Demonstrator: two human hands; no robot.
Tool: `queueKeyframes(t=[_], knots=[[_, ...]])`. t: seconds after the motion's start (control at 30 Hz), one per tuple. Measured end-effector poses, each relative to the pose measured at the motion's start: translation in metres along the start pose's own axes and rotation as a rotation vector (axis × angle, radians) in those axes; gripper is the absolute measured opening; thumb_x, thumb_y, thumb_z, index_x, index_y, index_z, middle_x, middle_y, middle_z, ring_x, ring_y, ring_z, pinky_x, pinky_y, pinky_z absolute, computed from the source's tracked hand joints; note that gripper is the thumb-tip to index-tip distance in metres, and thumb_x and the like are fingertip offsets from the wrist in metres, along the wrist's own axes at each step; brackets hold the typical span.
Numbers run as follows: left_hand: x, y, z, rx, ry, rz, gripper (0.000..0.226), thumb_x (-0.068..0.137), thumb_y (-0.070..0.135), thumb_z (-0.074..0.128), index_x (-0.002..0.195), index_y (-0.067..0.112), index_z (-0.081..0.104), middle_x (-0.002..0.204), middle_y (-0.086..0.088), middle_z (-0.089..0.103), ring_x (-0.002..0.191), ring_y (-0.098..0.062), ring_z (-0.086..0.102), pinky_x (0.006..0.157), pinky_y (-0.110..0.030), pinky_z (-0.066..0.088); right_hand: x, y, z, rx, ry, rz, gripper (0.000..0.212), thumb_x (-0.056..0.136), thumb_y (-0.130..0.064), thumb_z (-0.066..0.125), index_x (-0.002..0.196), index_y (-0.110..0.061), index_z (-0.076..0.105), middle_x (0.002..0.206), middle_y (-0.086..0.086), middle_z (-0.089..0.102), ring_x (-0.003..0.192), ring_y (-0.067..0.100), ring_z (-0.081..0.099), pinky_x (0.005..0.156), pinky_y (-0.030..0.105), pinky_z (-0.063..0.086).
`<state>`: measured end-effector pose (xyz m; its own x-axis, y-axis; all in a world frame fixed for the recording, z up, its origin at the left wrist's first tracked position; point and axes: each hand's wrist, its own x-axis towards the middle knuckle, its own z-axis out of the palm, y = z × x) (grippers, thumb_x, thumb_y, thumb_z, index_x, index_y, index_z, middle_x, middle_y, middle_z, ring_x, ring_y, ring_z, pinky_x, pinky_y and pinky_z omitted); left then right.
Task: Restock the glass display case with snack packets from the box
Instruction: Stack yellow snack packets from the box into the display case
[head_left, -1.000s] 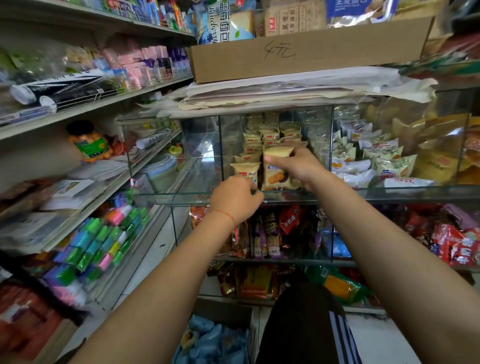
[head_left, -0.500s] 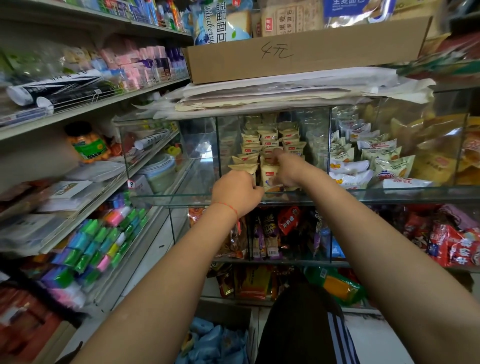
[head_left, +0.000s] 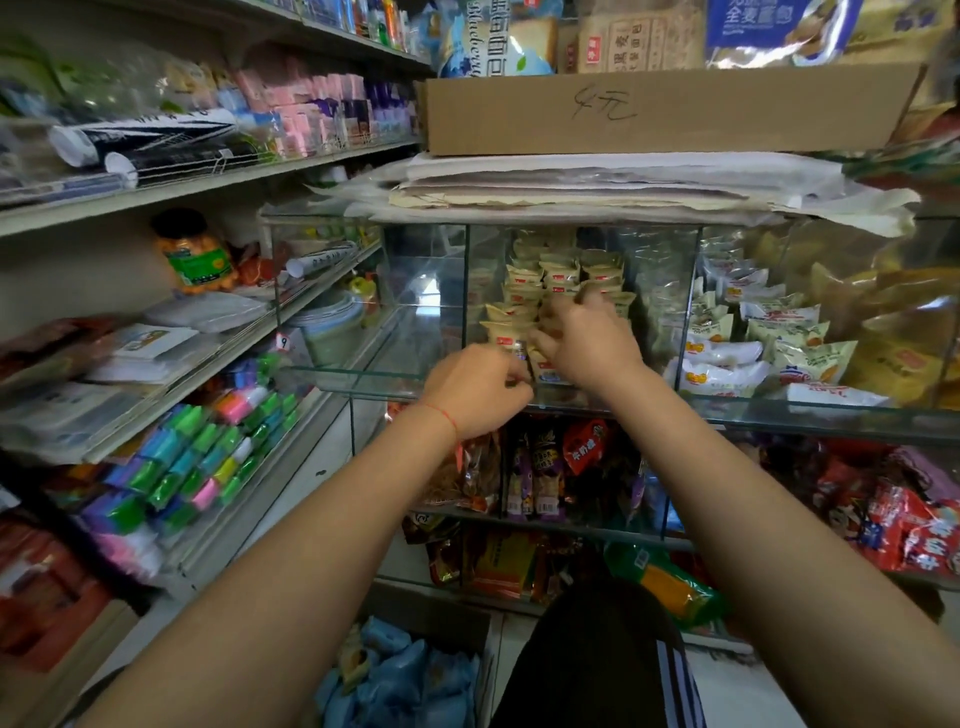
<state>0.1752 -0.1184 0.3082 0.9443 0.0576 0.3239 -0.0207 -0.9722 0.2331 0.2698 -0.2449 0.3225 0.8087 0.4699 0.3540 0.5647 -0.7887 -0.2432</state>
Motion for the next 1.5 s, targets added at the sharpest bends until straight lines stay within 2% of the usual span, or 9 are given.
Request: queueKeyframes(t=[0.1, 0.17, 0.37, 0.5, 0.8, 1.03, 1.17, 1.37, 1.5], knots=[[-0.037, -0.035, 0.01, -0.121, 0.467, -0.012, 0.024, 0.087, 0.029, 0.048, 0.091, 0.022, 0.071, 0.09, 0.005, 0.065, 0.078, -0.015, 0.061, 0.064, -0.03, 0.05, -0.024, -0.034, 0.009, 0.006, 0.45, -0.261, 0.024, 0.088, -0.026, 0.054, 0.105, -0.009, 0.058, 0.105, 0.012, 0.052, 0.1, 0.029, 0.05, 0.081, 0.04, 0.041], [-0.066, -0.067, 0.022, -0.128, 0.536, -0.189, 0.025, 0.086, 0.031, 0.045, 0.083, 0.02, 0.068, 0.079, 0.004, 0.065, 0.069, -0.018, 0.059, 0.057, -0.03, 0.047, -0.034, -0.062, 0.031, 0.027, 0.505, -0.476, 0.015, 0.085, -0.02, 0.055, 0.092, -0.007, 0.058, 0.092, 0.011, 0.053, 0.086, 0.028, 0.05, 0.07, 0.039, 0.041], [-0.173, -0.188, 0.102, -0.169, 0.039, -0.805, 0.022, 0.087, 0.033, 0.052, 0.085, 0.02, 0.07, 0.089, -0.003, 0.069, 0.085, -0.027, 0.062, 0.066, -0.031, 0.049, -0.058, -0.138, 0.175, 0.107, 0.075, -0.749, 0.011, 0.082, -0.015, 0.061, 0.089, -0.006, 0.059, 0.09, 0.014, 0.052, 0.08, 0.031, 0.052, 0.054, 0.034, 0.039], [-0.239, -0.256, 0.159, -0.273, -0.156, -1.007, 0.028, 0.091, 0.036, 0.054, 0.098, 0.014, 0.071, 0.102, -0.007, 0.068, 0.094, -0.027, 0.063, 0.079, -0.035, 0.053, -0.08, -0.168, 0.295, 0.079, -0.345, -0.743, 0.016, 0.084, -0.015, 0.058, 0.097, -0.006, 0.057, 0.096, 0.015, 0.049, 0.083, 0.035, 0.053, 0.057, 0.037, 0.045], [-0.306, -0.367, 0.299, -0.412, -0.582, -1.138, 0.031, 0.097, 0.028, 0.044, 0.107, 0.005, 0.063, 0.117, -0.018, 0.061, 0.105, -0.034, 0.059, 0.088, -0.039, 0.049, -0.118, -0.202, 0.507, -0.011, -0.947, -0.627, 0.046, 0.089, -0.022, 0.057, 0.132, -0.01, 0.048, 0.121, 0.017, 0.044, 0.114, 0.035, 0.045, 0.082, 0.037, 0.044], [-0.294, -0.388, 0.372, 0.04, -0.776, -1.109, 0.048, 0.102, 0.022, 0.035, 0.148, 0.015, 0.028, 0.149, -0.024, 0.02, 0.126, -0.039, 0.041, 0.097, -0.048, 0.042, -0.145, -0.203, 0.615, -0.033, -1.303, -0.451, 0.053, 0.091, -0.022, 0.059, 0.14, -0.011, 0.044, 0.139, 0.016, 0.048, 0.123, 0.033, 0.048, 0.103, 0.036, 0.04], [-0.298, -0.38, 0.395, 0.229, -0.879, -0.999, 0.05, 0.103, 0.024, 0.027, 0.149, 0.006, 0.023, 0.15, -0.026, 0.026, 0.135, -0.043, 0.03, 0.101, -0.04, 0.041, -0.159, -0.183, 0.635, 0.045, -1.306, -0.351, 0.051, 0.095, -0.029, 0.051, 0.144, -0.027, 0.039, 0.147, 0.018, 0.039, 0.129, 0.038, 0.042, 0.106, 0.043, 0.039], [-0.293, -0.392, 0.381, 0.203, -1.122, -0.939, 0.035, 0.099, 0.011, 0.037, 0.131, 0.005, 0.052, 0.129, -0.015, 0.054, 0.116, -0.033, 0.053, 0.075, -0.037, 0.052, -0.162, -0.171, 0.63, 0.134, -1.245, -0.24, 0.031, 0.089, -0.034, 0.055, 0.119, -0.03, 0.048, 0.12, 0.022, 0.049, 0.11, 0.041, 0.048, 0.086, 0.037, 0.043], [-0.3, -0.394, 0.37, 0.139, -1.039, -0.959, 0.03, 0.097, 0.017, 0.046, 0.125, 0.01, 0.056, 0.124, -0.009, 0.057, 0.109, -0.025, 0.059, 0.079, -0.034, 0.053, -0.157, -0.172, 0.606, 0.222, -1.148, -0.165, 0.024, 0.089, -0.025, 0.056, 0.111, -0.019, 0.051, 0.118, 0.025, 0.046, 0.11, 0.037, 0.045, 0.084, 0.035, 0.045]])
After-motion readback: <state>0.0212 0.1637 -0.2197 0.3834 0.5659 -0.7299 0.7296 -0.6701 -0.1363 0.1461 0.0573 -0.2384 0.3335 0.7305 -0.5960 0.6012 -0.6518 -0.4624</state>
